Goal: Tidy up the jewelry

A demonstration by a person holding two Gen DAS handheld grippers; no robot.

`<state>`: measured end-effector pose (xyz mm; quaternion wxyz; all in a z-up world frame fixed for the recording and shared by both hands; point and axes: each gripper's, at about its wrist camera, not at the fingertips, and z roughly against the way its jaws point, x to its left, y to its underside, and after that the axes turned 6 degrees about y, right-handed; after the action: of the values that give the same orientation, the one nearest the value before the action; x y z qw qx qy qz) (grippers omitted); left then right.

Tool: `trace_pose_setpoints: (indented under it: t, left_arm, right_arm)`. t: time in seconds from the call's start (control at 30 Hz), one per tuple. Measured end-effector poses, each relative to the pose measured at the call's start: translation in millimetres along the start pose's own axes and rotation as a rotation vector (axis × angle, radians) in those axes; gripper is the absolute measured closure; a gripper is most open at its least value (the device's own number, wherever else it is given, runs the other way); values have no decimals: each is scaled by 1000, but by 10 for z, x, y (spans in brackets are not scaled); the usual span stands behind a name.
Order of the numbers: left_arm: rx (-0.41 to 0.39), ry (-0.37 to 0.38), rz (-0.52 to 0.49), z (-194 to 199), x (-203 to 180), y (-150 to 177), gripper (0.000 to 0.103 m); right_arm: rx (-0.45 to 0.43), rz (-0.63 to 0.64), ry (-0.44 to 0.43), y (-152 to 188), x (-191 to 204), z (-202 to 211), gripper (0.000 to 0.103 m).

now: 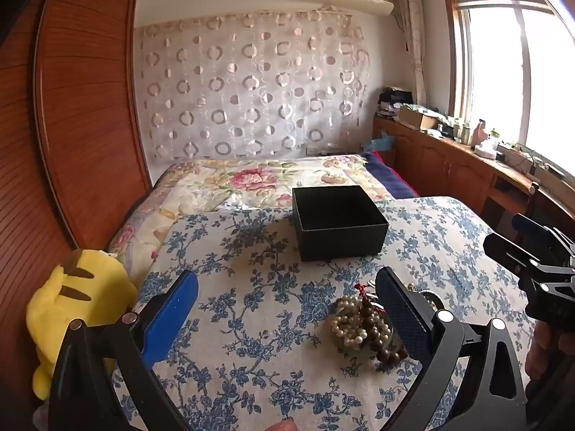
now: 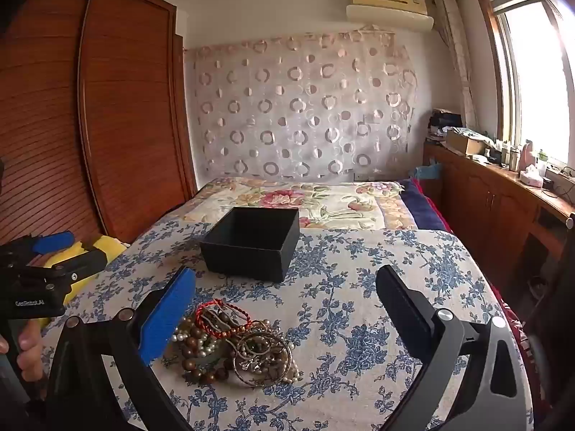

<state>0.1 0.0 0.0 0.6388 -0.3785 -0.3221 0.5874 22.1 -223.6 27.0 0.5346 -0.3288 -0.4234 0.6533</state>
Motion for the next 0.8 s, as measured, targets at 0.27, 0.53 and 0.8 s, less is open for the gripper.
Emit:
trace_pose_setpoints:
  t: [0.27, 0.53, 0.8]
  left_arm:
    - [-1, 1, 3, -1, 5, -2, 8]
    - [-12, 5, 5, -12, 28, 4, 8]
    - [-15, 4, 0, 68, 17, -9, 8]
  right_arm:
    - [3, -10, -5, 1, -9, -6, 3]
    - [2, -12, -4, -3, -25, -17, 3]
    - [2, -14, -3, -10, -19, -13, 3]
